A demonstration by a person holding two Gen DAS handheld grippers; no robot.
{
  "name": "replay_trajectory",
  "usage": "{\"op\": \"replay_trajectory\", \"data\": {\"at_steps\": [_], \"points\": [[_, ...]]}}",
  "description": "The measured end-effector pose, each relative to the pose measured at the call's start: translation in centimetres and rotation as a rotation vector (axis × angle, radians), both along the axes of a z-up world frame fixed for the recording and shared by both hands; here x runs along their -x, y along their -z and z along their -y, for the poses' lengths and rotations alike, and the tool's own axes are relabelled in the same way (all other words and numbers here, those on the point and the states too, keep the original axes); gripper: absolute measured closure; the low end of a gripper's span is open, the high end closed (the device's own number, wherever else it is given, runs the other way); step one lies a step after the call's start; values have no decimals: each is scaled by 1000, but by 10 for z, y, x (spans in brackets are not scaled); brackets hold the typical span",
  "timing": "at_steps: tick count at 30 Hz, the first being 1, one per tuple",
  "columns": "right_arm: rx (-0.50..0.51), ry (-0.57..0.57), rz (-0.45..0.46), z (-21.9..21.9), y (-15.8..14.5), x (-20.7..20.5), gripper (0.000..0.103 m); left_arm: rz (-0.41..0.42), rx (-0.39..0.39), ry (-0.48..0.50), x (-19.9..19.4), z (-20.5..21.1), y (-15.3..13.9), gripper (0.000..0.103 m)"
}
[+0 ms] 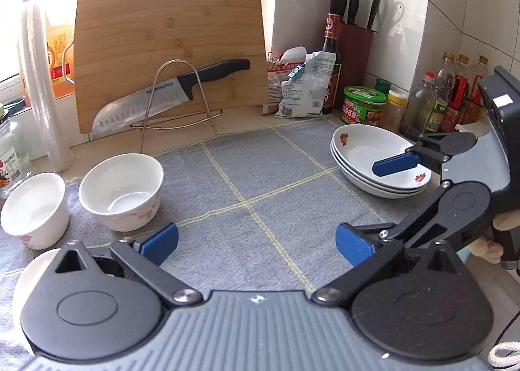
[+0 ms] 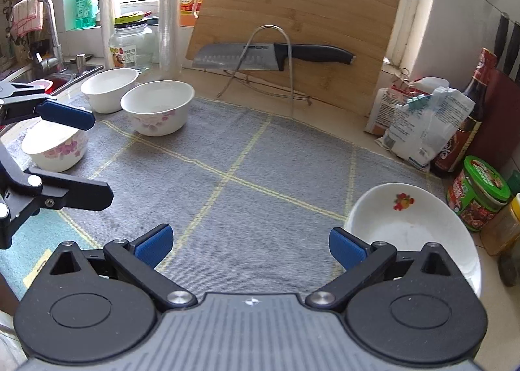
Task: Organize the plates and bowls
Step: 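Move the left gripper over to a white bowl on the towel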
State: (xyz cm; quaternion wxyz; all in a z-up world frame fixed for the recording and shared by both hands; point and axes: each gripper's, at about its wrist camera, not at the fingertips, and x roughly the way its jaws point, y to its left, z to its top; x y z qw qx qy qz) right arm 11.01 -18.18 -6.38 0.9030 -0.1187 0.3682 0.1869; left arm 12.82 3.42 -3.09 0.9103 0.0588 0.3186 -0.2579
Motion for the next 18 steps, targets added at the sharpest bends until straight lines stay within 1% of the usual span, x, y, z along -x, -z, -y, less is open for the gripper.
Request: {"op": "replay_trajectory", "data": {"at_steps": [3, 5, 10, 14, 18], "points": [[-2, -14, -6, -30, 5, 5, 0, 5, 2, 6, 2, -25, -2, 1], [-7, -28, -10, -49, 8, 9, 0, 12, -13, 3, 3, -41, -3, 1], [-3, -85, -14, -96, 19, 13, 0, 14, -17, -27, 2, -78, -1, 1], [-20, -138, -13, -126, 26, 14, 0, 16, -23, -76, -1, -105, -1, 1], [-53, -173, -20, -149, 34, 12, 0, -7, -15, -126, -9, -129, 3, 1]]}}
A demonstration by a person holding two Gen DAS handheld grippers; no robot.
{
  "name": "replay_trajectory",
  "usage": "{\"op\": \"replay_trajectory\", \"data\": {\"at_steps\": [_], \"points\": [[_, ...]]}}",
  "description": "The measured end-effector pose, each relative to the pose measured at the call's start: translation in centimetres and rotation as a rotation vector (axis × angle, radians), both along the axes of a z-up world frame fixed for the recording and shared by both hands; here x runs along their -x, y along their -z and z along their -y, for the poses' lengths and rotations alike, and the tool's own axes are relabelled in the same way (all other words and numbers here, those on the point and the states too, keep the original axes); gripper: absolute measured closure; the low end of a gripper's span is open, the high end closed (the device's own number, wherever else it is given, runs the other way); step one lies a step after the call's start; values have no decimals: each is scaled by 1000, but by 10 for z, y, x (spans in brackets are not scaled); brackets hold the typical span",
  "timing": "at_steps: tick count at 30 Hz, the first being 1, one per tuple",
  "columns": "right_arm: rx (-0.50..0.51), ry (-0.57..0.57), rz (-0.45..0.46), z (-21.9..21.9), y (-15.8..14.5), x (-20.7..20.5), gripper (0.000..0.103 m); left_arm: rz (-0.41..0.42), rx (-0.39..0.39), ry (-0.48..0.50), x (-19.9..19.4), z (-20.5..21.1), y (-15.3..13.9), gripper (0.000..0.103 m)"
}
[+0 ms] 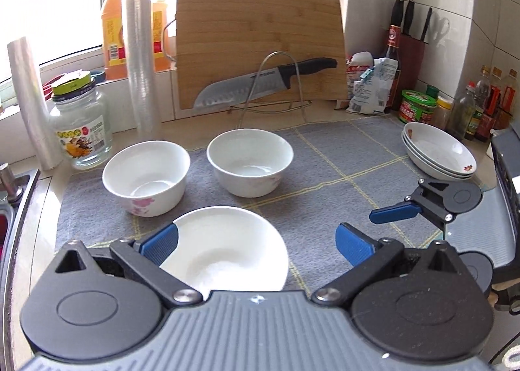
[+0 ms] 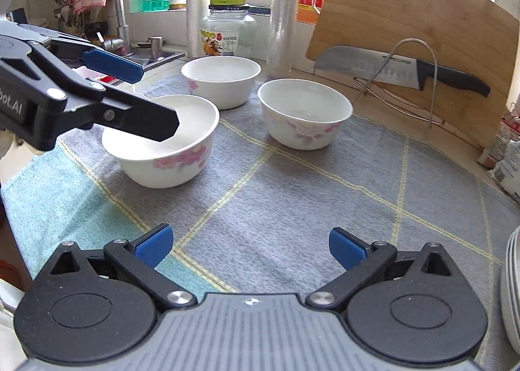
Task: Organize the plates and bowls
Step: 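Move the left gripper over to a white bowl on the towel, then close the left gripper on the rim of the white bowl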
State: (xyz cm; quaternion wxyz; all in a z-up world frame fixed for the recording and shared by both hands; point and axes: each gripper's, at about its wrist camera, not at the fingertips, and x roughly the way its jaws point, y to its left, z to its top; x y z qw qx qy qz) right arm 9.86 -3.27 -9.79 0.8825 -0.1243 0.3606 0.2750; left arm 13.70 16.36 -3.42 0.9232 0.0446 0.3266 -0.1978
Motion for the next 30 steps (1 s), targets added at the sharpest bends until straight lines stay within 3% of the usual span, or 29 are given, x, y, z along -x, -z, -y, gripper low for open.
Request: {"op": "replay_trajectory", "data": {"at_steps": [14, 30], "points": [[-19, -39, -25, -49, 23, -4, 0, -118, 8, -85, -29, -51, 25, 1], [-42, -56, -16, -73, 30, -13, 0, -233, -25, -3, -61, -60, 39, 4]]}}
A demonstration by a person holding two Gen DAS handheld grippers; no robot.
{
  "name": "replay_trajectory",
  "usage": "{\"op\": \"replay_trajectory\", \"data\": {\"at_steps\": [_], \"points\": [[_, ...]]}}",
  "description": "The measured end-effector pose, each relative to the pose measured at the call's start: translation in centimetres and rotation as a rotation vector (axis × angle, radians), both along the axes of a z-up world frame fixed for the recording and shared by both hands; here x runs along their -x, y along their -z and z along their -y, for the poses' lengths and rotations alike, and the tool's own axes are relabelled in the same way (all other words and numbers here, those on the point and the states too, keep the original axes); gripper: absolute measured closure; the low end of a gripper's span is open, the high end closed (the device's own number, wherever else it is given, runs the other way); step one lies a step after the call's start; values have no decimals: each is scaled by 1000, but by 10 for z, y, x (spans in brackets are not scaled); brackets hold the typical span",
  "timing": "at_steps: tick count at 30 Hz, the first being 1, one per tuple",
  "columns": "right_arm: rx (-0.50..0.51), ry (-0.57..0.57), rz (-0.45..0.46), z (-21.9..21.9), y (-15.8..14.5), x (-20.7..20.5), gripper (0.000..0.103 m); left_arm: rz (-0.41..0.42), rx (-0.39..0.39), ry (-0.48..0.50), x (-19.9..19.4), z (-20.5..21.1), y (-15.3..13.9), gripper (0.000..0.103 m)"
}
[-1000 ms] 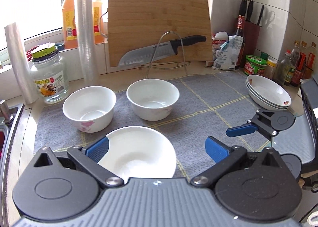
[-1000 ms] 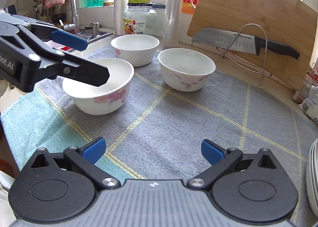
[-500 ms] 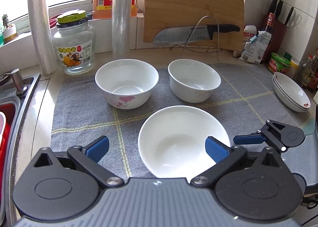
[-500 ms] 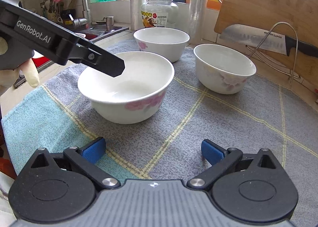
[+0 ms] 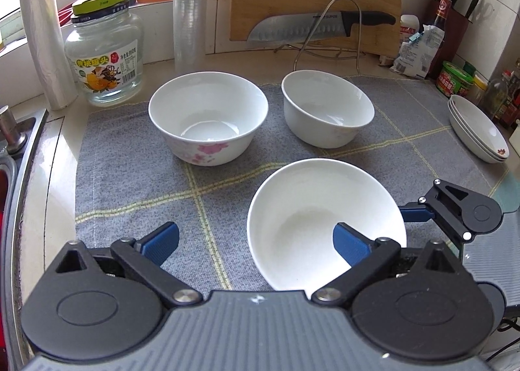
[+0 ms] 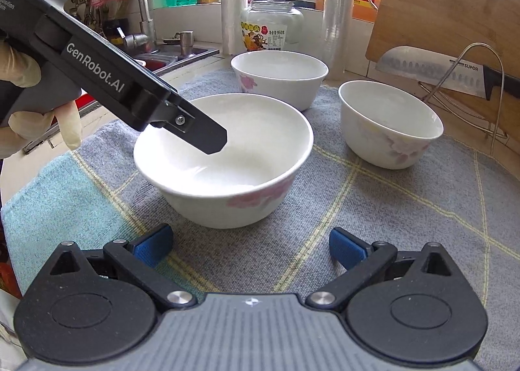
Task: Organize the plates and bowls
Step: 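Close the left gripper on the rim of the white bowl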
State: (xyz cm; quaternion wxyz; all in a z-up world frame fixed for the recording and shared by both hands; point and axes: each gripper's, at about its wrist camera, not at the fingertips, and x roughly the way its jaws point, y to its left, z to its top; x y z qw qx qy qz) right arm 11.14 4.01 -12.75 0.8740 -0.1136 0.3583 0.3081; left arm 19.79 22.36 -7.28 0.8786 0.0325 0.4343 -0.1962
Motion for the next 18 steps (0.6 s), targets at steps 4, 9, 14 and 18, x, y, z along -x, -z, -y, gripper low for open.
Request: {"op": "replay_trajectory", "data": {"at_steps": [4, 9, 14, 18], "points": [[-6, -19, 16, -7, -4, 2, 0, -6, -19, 38, -5, 3, 0, 10], [-10, -41, 54, -16, -11, 1, 0, -27, -20, 90, -8, 8, 0, 20], [-7, -44, 80, -17, -16, 1, 0, -41, -17, 124, -11, 12, 0, 26], [-16, -43, 87, -15, -18, 4, 0, -53, -14, 147, -11, 14, 0, 39]]}}
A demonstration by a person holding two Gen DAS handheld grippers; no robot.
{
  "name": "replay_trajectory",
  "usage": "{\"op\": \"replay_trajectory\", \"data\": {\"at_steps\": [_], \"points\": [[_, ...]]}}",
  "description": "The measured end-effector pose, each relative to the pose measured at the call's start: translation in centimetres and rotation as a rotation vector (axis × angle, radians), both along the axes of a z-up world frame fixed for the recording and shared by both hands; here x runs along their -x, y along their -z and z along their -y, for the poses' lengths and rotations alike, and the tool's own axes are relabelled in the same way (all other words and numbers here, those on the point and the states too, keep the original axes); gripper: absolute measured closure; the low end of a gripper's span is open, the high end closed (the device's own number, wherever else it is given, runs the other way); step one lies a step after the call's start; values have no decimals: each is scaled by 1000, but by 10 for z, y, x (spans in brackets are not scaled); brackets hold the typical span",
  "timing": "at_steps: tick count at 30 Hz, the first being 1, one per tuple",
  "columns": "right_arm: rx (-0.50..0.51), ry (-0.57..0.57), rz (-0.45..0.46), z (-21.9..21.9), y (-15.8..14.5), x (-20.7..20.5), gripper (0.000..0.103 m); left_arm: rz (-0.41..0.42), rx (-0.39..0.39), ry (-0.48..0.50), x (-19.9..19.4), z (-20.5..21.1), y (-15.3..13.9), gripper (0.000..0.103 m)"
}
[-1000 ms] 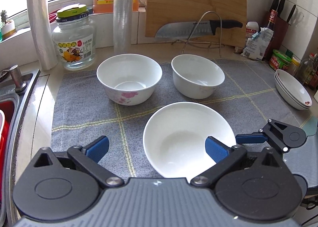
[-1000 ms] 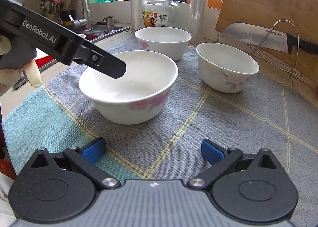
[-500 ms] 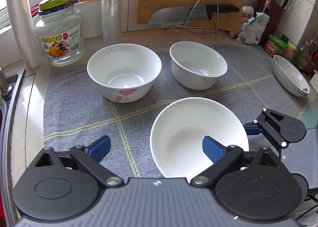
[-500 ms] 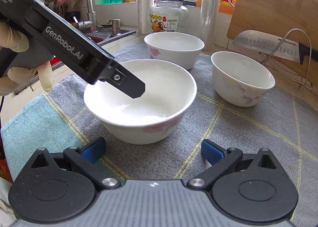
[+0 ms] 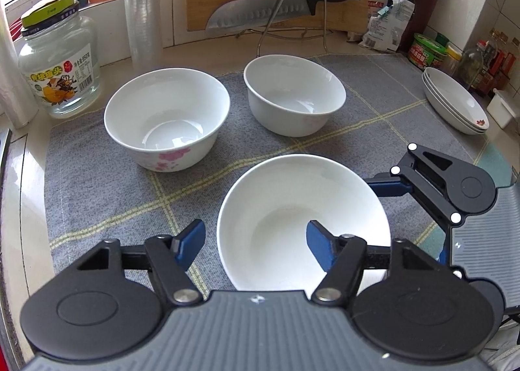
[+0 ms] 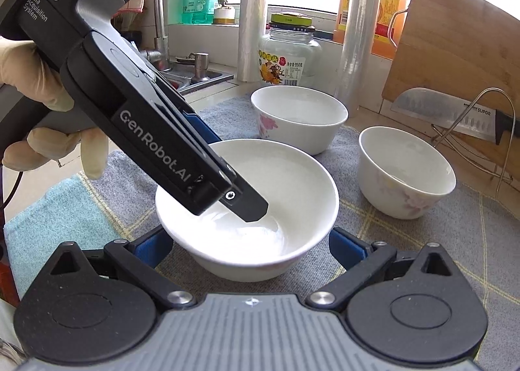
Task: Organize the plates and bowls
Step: 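Close the left gripper on the rim of the white bowl, then lift the white bowl off the towel with the left gripper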
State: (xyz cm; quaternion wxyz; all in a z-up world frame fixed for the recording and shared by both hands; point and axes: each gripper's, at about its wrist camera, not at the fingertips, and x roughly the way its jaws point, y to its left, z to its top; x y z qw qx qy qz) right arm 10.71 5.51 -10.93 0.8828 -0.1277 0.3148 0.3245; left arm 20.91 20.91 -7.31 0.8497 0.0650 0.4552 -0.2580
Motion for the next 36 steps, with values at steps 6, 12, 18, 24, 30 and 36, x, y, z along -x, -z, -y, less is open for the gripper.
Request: {"op": "replay_trajectory", "data": {"at_steps": [6, 12, 18, 24, 30, 36], "points": [[-1, -6, 3, -1, -3, 0, 7, -1, 7, 24, 0, 4, -2, 42], [10, -5, 5, -3, -5, -1, 7, -1, 11, 33, 0, 5, -3, 42], [18, -5, -3, -3, -7, -2, 7, -7, 12, 33, 0, 5, -4, 42], [25, -5, -12, -3, -8, -2, 7, -10, 14, 40, 2, 7, -8, 42], [24, -3, -8, 1, -14, 2, 7, -6, 14, 52, 5, 11, -13, 43], [17, 11, -2, 9, -21, 6, 7, 10, 19, 70, 8, 19, -19, 43]]}}
